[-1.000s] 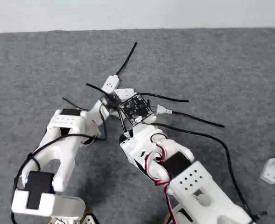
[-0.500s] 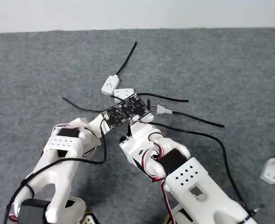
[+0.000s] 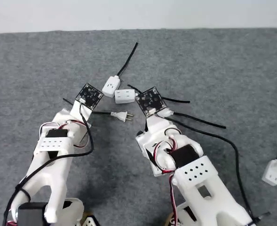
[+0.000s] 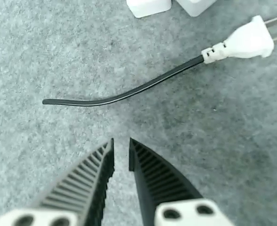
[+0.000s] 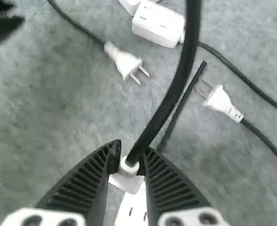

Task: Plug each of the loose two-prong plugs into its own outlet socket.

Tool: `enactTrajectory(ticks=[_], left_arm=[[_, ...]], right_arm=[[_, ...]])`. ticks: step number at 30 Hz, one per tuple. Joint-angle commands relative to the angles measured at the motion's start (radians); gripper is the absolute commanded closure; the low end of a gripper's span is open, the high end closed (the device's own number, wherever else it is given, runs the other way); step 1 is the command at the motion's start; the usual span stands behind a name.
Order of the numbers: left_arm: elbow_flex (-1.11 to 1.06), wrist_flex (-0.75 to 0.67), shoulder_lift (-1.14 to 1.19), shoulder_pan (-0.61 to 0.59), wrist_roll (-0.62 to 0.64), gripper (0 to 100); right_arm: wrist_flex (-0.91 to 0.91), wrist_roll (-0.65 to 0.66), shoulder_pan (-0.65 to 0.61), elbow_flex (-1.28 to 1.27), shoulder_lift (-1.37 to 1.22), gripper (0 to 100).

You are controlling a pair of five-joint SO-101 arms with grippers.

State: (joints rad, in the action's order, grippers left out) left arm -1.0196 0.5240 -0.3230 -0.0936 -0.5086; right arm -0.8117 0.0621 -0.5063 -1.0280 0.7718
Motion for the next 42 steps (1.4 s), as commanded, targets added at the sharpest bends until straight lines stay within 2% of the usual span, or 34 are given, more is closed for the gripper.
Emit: enactTrajectory(ticks=[1,7,20,25,35,42], left_arm=[[0.004,-0.026,-0.028,-0.008,0.015,95],[0.004,-0.026,-0.028,-0.008,0.015,95],[0.005,-0.028,-0.026,-0.005,0.014,95],[0.005,-0.028,-0.026,-0.005,0.014,95],[0.004,-0.028,-0.026,-0.008,0.014,95],[0.004,-0.028,-0.026,-0.008,0.014,95]], right_arm=[[-0.028,0.041,0.03,-0.02,0.007,99.2],[-0.036,0.066,0.114,-0.061,0.041,99.2],[-0.07,0.094,0.077,-0.255,0.403,99.2],[-0.035,0.094,0.028,-0.295,0.41,99.2],[0.044,0.167,0.031,-0.358,0.414,99.2],[0.076,0.172,0.03,-0.358,0.42,99.2]])
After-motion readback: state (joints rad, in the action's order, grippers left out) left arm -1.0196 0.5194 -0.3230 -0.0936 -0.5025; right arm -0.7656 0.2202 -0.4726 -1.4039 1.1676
